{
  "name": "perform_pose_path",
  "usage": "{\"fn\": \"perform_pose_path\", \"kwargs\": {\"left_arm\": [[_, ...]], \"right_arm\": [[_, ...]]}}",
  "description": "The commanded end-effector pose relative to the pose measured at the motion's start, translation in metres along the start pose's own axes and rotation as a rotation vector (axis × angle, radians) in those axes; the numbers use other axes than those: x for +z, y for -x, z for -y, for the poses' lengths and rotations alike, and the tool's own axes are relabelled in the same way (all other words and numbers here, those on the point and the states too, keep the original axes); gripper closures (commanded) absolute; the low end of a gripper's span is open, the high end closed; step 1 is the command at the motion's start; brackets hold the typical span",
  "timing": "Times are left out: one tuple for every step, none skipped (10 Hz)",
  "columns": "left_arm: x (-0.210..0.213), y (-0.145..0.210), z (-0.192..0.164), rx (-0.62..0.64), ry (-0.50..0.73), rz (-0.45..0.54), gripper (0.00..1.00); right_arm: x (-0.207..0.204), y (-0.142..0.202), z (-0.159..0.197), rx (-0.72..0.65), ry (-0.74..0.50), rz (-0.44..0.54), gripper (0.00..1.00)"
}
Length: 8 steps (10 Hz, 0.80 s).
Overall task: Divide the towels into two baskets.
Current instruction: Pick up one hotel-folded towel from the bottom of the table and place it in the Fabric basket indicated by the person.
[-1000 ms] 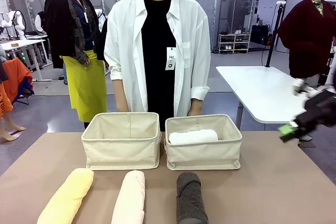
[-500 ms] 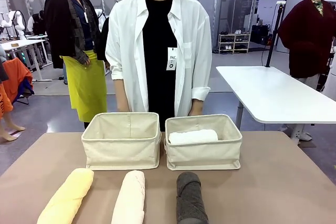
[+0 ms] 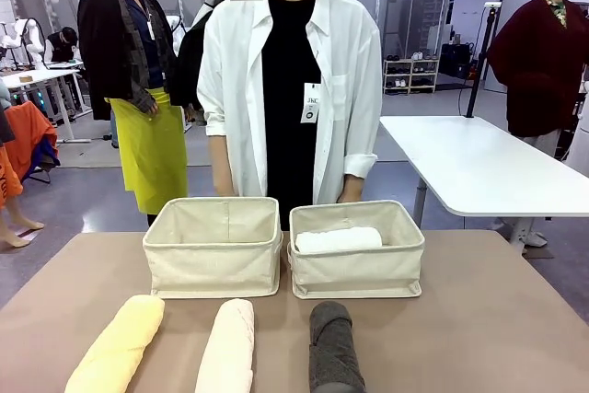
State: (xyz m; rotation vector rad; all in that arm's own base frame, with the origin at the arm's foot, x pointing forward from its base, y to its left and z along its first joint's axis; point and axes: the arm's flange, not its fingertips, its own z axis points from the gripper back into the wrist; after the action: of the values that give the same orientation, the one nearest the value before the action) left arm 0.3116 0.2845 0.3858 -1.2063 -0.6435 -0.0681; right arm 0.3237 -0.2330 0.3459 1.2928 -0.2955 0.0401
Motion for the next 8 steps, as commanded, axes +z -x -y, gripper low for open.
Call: {"fn": "perform_pose_path", "kwargs": {"left_arm": [[0.004, 0.0023, 0.001, -0.003, -0.001, -0.002, 0.0], [0.004, 0.0023, 0.001, -0.003, -0.001, -0.002, 0.0], [0.004, 0.0023, 0.001, -0.003, -0.001, -0.002, 0.0], [0.004, 0.0023, 0.001, -0.003, -0.001, -0.002, 0.0], [0.004, 0.0023, 0.001, -0.003, -0.001, -0.002, 0.0], [0.004, 0.0023, 0.001, -0.003, -0.001, -0.002, 0.0], [0.004, 0.0023, 0.001, -0.003, -0.001, -0.002, 0.0], [0.004, 0.0023, 0.001, -0.003, -0.001, -0.002, 0.0]], "right_arm": [[0.0025, 0.003, -0.0033, 0.032, -0.007, -0.001, 0.0], [0.0025, 0.003, -0.0033, 0.032, -0.007, -0.001, 0.0], [0.0025, 0.003, -0.0033, 0.032, -0.007, -0.001, 0.0], [0.0025, 0.003, -0.0033, 0.032, -0.007, -0.001, 0.0], [0.0025, 0.003, -0.0033, 0.032, -0.007, -0.001, 0.0], [0.0025, 0.003, -0.0033, 0.032, -0.007, -0.001, 0.0], [0.0025, 0.003, -0.0033, 0.032, -0.007, -0.001, 0.0], [0.0025, 0.003, -0.0033, 0.032, -0.007, -0.001, 0.0]]}}
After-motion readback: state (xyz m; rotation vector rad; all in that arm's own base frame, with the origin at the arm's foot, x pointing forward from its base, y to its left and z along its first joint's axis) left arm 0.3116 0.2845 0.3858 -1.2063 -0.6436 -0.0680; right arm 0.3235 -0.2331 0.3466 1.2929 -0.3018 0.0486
